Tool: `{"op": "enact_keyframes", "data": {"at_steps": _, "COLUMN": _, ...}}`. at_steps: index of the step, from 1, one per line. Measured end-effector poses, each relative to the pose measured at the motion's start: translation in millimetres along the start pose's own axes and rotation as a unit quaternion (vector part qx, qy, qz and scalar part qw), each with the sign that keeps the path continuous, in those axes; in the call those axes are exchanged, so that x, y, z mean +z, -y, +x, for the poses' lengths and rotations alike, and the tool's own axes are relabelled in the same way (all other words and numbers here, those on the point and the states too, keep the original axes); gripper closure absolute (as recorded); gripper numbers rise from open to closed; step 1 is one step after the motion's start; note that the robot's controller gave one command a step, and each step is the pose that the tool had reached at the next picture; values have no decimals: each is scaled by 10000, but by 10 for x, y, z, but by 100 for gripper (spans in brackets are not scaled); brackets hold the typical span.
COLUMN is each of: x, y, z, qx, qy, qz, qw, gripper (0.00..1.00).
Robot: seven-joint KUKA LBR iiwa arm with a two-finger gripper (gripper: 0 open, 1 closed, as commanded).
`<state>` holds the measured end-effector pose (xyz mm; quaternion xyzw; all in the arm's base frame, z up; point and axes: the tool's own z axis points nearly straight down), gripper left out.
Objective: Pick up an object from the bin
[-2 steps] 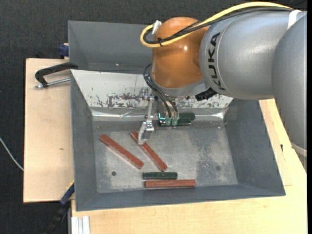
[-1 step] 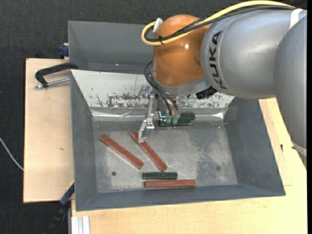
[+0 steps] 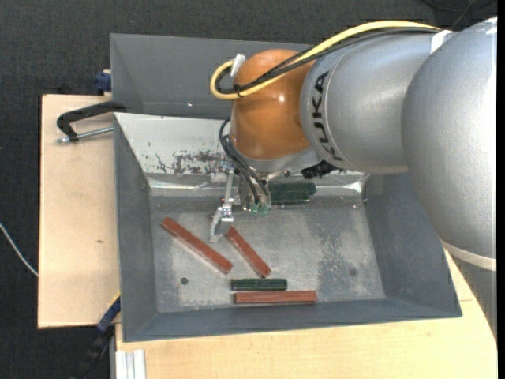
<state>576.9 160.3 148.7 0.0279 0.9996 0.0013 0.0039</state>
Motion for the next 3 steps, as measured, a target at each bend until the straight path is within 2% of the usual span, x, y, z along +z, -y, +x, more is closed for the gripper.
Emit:
{"op": "enact_keyframes", "data": {"at_steps": 1, "x": 722, "y": -428, "z": 12, "qx": 662, "qy": -29, "qz": -22, "qw": 9978, "gripper": 100}}
{"op": "enact_keyframes", "data": {"at_steps": 2, "x": 722, "y": -427, "z": 11, "qx": 665, "qy": -28, "qz": -23, "qw": 9978, "gripper": 100}}
{"op": "enact_keyframes", "data": {"at_steps": 3, "x": -1219, "y": -516, "z": -127, "qx": 1136, "qy": 26, "qz": -24, "qw": 9935, "gripper": 100}}
